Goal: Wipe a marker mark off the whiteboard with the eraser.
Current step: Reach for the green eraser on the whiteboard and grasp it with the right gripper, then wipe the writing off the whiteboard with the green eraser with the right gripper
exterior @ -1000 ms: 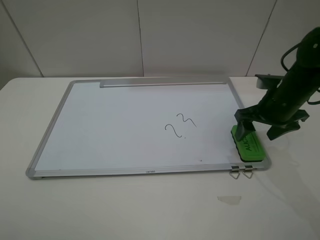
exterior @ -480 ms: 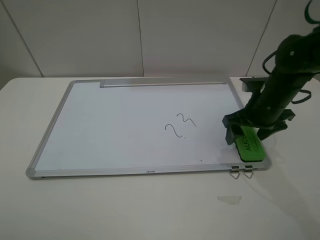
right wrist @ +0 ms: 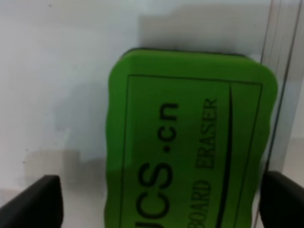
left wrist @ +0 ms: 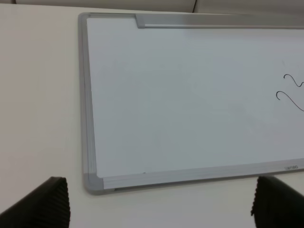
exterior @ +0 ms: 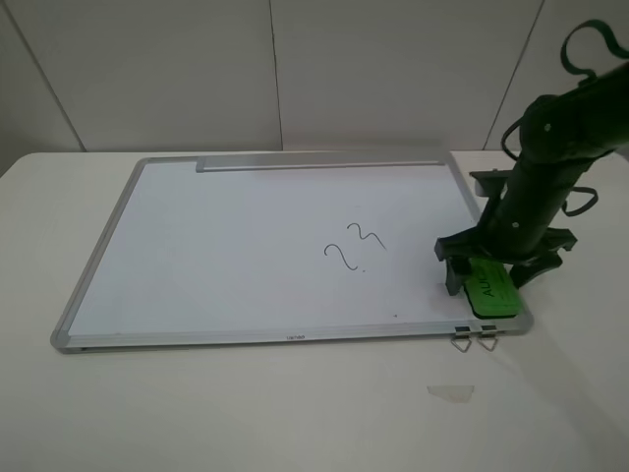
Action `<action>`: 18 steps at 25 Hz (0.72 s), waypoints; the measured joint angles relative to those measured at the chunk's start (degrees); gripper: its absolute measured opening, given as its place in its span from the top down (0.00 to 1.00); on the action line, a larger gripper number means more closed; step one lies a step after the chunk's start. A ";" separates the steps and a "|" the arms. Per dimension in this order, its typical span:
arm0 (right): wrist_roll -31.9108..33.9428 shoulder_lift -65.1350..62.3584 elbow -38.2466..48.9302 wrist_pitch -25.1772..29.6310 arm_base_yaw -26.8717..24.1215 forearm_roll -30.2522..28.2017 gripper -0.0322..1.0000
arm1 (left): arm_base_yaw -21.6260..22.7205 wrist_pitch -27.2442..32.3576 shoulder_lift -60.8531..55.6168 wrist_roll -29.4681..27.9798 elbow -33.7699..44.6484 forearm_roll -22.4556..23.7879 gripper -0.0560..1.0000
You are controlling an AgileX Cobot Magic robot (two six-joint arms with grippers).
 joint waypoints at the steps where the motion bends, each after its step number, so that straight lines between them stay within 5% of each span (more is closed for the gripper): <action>1: 0.17 0.80 0.00 -0.05 0.00 0.00 0.17 | 0.00 0.00 0.00 0.00 0.00 0.00 0.21; 8: 0.55 1.40 -1.57 1.56 0.00 -0.27 0.17 | 0.00 0.00 0.00 0.00 0.00 0.00 0.21; 14: 0.60 1.40 -5.41 5.66 0.00 -0.62 0.41 | 0.00 0.00 0.00 0.00 0.00 0.00 0.21; 18: 0.60 1.58 -5.97 6.50 0.00 -0.51 0.41 | 0.00 0.00 0.00 0.00 0.00 0.00 0.21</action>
